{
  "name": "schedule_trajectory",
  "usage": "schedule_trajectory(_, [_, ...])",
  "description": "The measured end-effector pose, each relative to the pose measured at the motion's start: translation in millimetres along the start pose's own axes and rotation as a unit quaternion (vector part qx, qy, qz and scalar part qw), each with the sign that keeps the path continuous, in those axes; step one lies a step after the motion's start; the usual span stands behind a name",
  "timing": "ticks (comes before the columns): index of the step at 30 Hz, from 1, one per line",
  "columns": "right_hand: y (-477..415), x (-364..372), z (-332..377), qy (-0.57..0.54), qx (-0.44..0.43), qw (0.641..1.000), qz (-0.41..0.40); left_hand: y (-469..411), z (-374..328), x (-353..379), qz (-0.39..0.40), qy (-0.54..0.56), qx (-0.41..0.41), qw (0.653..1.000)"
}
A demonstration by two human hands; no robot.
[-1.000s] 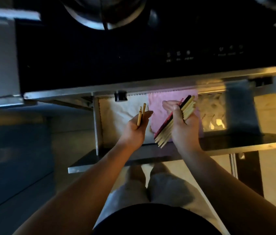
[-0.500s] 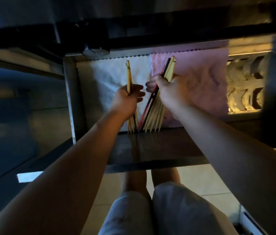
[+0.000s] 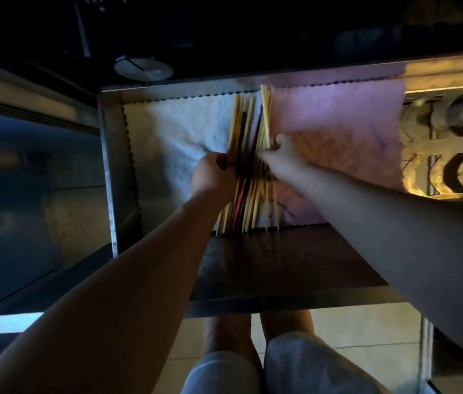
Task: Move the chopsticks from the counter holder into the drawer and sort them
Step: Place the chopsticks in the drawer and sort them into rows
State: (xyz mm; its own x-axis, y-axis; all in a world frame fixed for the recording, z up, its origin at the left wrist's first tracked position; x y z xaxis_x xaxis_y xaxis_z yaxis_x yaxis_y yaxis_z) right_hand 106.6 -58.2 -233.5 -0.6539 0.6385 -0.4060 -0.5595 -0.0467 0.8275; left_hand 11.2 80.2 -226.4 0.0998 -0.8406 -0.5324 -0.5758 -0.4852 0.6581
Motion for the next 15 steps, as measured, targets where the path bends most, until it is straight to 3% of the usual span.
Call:
schedule_trajectory(4, [8, -8, -8, -0.035, 0.012, 0.999, -0.001, 11, 5, -6, -0.017, 0.014, -0.035, 0.999])
schedule_trajectory(9, [48, -26, -11, -0.022, 0.020, 1.000, 0.001, 46, -2, -10, 0.061, -0.042, -0.062, 0.995])
schedule_trajectory(15, [125, -62, 4, 0.021, 0.033, 0.999, 0.010, 116, -31, -45, 0.088, -0.097, -0.047, 0.990])
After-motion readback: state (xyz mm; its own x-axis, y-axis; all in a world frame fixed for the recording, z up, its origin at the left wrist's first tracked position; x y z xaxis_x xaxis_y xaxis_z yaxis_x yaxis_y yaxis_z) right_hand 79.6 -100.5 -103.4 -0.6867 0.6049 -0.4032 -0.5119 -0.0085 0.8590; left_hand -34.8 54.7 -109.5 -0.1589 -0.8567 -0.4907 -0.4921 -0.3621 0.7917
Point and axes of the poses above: each hand's wrist, its own y-axis away from the middle knuckle, its own x-axis out of the palm, z = x × y, the point moved 9 cm from there along -y, towards the middle knuckle, and after that the axes turned 5 degrees about x, right-handed, at the moved point
